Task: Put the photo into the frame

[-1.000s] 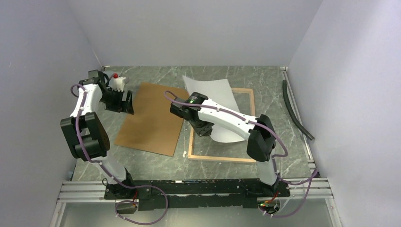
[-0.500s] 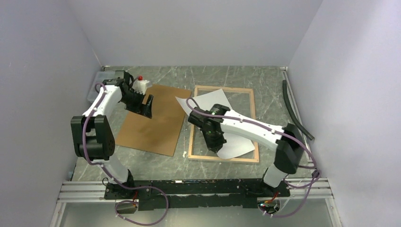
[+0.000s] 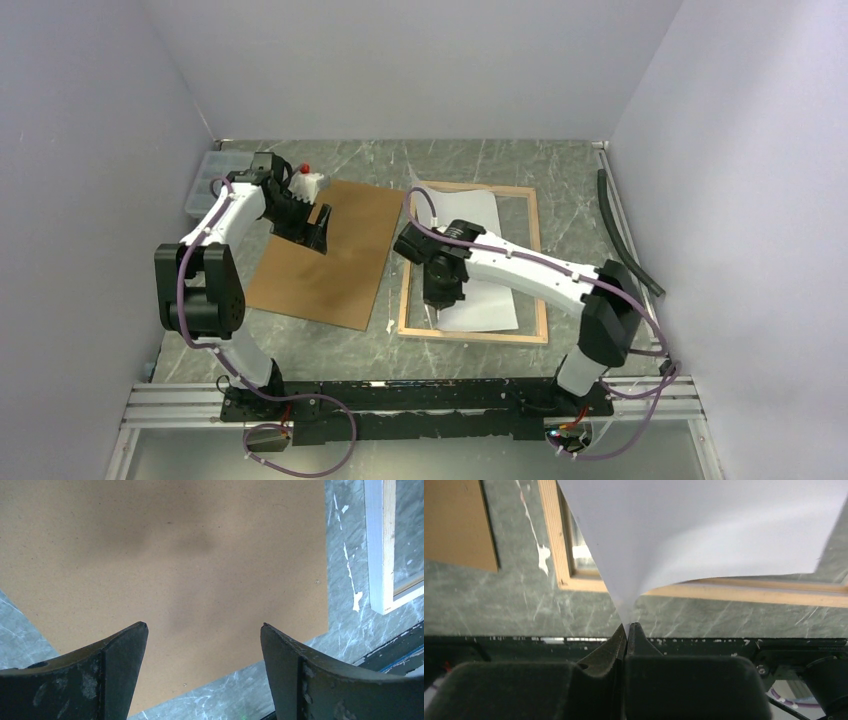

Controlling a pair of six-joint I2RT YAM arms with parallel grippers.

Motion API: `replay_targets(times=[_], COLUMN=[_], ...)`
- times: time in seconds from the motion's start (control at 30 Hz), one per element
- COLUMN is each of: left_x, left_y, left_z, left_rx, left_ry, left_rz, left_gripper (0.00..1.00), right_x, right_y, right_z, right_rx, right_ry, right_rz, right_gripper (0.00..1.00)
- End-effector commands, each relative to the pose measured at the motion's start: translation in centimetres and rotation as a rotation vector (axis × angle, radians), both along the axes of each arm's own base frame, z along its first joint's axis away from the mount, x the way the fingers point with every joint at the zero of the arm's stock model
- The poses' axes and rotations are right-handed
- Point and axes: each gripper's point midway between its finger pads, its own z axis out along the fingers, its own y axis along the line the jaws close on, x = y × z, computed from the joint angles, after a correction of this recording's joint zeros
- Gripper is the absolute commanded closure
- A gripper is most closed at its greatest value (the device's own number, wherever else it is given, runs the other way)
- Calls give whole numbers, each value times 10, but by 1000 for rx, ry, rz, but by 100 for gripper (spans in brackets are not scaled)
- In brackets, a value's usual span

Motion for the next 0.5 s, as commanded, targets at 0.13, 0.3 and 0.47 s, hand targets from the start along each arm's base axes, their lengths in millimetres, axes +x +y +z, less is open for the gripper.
replay_targets(times=[0.13,0.3,0.47], left_x=[0,1,3], left_y=[1,1,1], left_z=[11,13,15], left_rx=[5,8,6], left_ry=[-52,-60,-66], left_rz=[-4,-4,-5], left_gripper=[11,12,12], right_x=[29,23,19], right_y=[-23,-35,-46], right_z=[2,-5,0], right_rx=[-88,-77,-93], right_ry=[-115,-103,-112], right_rz=[-123,-160,-180], right_gripper=[100,100,100])
